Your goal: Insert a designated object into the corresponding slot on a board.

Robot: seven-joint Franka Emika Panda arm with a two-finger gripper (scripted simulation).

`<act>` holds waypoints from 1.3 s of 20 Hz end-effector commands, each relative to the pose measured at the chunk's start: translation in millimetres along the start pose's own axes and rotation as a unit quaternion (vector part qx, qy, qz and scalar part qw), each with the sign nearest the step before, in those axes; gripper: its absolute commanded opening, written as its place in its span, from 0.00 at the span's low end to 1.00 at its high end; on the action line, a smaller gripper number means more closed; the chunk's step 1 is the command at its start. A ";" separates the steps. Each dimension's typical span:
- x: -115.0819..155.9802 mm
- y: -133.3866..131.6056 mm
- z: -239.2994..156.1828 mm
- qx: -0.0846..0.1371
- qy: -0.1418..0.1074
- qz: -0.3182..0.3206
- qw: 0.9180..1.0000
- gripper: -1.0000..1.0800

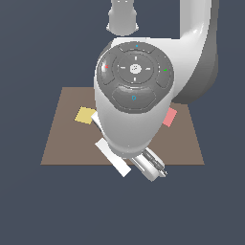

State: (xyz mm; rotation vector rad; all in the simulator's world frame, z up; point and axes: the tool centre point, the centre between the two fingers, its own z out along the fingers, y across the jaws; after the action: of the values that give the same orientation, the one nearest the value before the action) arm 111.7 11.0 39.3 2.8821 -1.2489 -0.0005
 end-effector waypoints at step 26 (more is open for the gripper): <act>-9.8 24.7 4.1 0.000 0.000 0.207 0.978 0.00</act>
State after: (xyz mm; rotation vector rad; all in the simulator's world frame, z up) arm 87.3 1.3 38.1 2.5624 -1.8179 -0.0009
